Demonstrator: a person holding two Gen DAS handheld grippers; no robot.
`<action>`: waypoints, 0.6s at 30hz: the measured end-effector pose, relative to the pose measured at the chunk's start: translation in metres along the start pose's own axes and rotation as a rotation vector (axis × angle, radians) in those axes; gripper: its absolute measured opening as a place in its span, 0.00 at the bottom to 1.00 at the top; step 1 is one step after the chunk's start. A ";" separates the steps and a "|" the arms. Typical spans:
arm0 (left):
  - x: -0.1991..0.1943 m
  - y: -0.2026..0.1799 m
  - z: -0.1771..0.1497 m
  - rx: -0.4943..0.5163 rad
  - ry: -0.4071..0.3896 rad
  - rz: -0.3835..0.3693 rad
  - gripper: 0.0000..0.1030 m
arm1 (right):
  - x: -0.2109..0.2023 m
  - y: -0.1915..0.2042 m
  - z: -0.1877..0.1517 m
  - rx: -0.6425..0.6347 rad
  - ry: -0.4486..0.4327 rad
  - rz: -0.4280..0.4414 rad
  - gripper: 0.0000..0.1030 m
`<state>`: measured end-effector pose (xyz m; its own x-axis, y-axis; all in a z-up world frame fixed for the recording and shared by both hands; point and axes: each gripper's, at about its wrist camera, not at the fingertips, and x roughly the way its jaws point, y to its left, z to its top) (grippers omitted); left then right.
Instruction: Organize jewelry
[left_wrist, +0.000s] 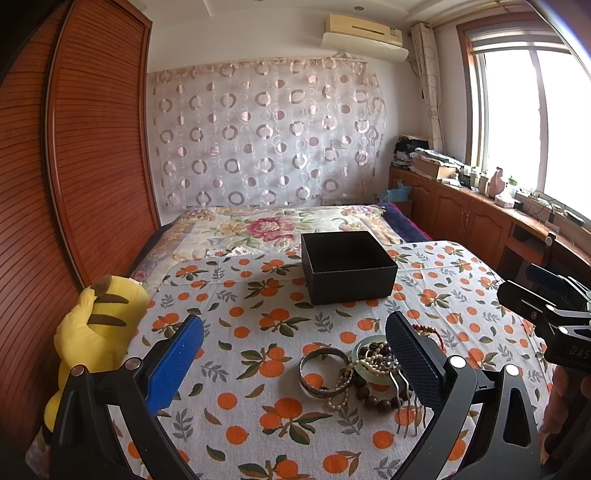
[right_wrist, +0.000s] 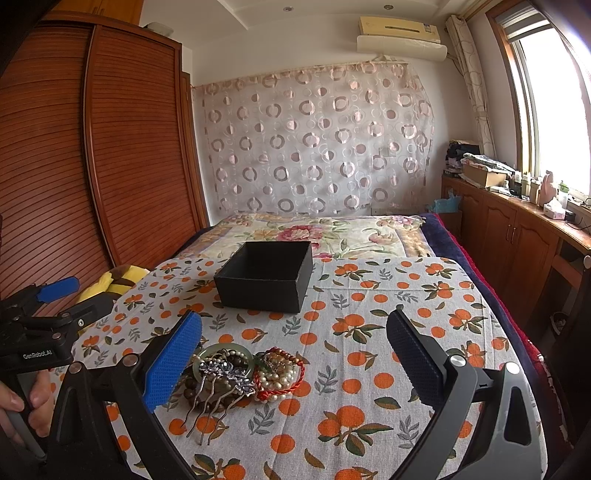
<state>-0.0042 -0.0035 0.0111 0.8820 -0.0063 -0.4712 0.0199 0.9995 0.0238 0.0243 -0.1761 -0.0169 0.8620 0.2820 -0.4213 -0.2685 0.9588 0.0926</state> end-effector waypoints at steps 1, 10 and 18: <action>0.000 0.000 0.000 0.000 0.000 0.000 0.93 | 0.000 0.000 0.000 0.000 0.000 0.001 0.98; -0.001 0.002 0.001 0.000 -0.002 0.000 0.93 | 0.000 0.000 0.000 0.000 -0.001 0.000 0.98; -0.001 0.002 0.001 -0.001 -0.002 0.000 0.93 | -0.001 0.000 0.001 0.001 -0.001 0.001 0.98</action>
<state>-0.0045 -0.0019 0.0127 0.8830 -0.0061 -0.4692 0.0192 0.9995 0.0232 0.0235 -0.1763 -0.0157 0.8621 0.2835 -0.4200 -0.2693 0.9585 0.0941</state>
